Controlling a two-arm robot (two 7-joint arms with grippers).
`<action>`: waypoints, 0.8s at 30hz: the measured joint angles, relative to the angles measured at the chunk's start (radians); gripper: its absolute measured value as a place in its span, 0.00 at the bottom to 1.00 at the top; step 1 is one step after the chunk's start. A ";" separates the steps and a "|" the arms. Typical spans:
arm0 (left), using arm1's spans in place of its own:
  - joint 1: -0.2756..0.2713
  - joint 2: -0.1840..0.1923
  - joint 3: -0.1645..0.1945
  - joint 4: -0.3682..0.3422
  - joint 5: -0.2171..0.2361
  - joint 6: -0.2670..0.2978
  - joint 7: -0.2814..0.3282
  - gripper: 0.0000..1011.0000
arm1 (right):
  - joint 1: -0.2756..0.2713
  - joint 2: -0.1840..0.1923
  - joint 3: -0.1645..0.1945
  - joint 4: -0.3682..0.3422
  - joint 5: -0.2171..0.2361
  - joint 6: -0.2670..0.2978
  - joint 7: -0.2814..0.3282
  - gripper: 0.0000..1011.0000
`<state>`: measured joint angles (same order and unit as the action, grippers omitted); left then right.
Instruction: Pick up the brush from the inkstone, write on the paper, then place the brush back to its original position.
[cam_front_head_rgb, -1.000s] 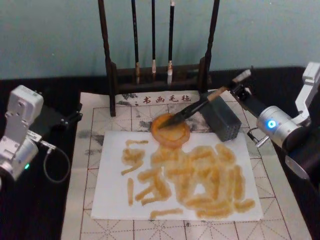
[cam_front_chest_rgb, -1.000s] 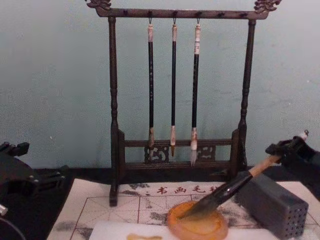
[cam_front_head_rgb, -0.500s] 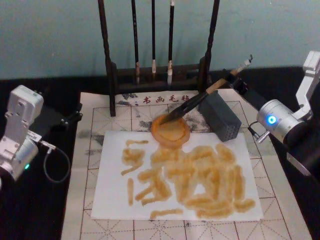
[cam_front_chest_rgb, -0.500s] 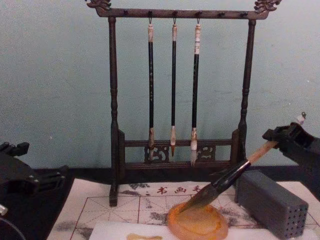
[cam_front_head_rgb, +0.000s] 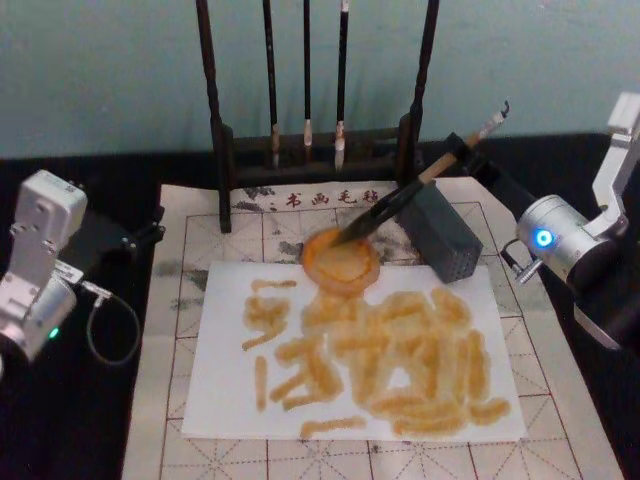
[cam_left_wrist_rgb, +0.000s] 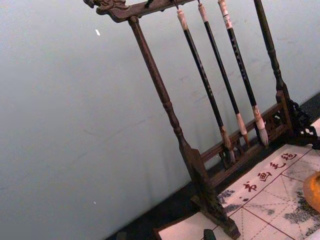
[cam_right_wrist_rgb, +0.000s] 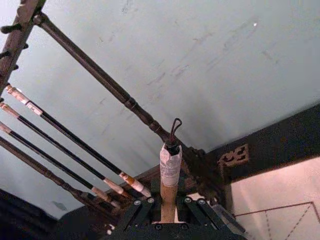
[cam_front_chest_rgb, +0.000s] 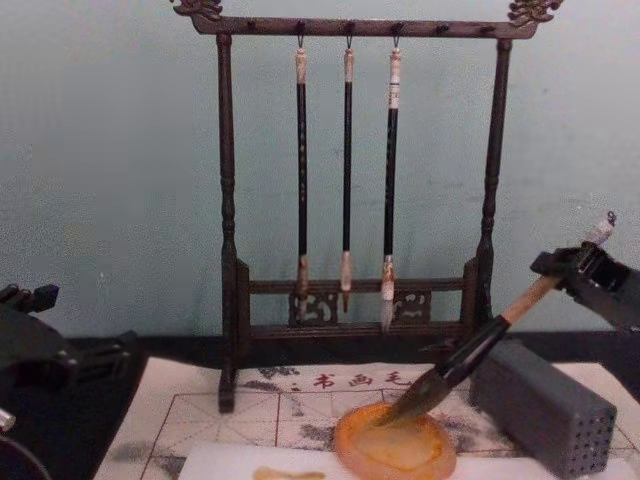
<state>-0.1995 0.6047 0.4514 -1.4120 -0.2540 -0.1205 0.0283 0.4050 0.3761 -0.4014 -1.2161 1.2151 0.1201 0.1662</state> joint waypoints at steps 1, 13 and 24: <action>0.000 0.000 0.000 0.000 0.000 0.000 0.000 0.99 | 0.000 0.000 0.000 -0.001 -0.007 -0.003 -0.001 0.18; 0.000 0.000 0.000 0.000 0.000 0.000 0.000 0.99 | -0.013 0.005 0.011 -0.020 -0.090 -0.048 -0.012 0.18; 0.000 0.000 0.000 0.000 0.000 0.000 0.000 0.99 | -0.028 0.010 0.028 -0.051 -0.149 -0.078 -0.010 0.18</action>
<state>-0.1995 0.6047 0.4514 -1.4120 -0.2539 -0.1205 0.0283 0.3770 0.3864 -0.3736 -1.2671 1.0659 0.0417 0.1564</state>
